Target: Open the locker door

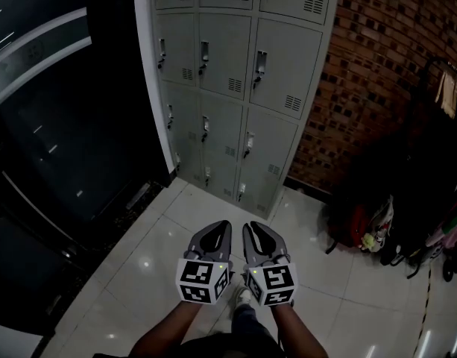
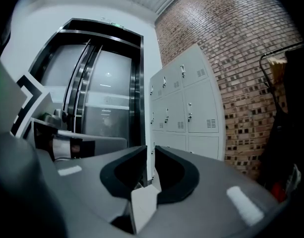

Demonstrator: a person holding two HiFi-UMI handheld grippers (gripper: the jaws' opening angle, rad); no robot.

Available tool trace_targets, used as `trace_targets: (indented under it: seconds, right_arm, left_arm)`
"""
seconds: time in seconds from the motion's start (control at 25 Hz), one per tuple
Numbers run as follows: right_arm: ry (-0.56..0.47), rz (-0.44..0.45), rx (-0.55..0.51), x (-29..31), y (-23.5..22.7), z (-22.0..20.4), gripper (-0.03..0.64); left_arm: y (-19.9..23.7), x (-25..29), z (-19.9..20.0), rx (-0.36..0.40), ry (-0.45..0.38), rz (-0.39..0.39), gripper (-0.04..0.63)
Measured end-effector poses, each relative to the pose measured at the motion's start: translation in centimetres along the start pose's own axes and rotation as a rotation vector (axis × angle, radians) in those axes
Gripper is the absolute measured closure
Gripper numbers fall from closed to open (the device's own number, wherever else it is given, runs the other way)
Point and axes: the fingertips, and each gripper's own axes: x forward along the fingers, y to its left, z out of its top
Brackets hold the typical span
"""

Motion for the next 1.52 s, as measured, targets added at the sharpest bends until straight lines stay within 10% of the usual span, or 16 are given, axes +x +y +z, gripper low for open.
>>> trace_targets:
  seconds: [1.52]
  right_arm:
    - [0.046, 0.063, 0.027, 30.2, -20.5, -5.0, 0.517]
  left_arm:
    - [13.1, 32.6, -0.1, -0.007, -0.019, 0.052, 0.591]
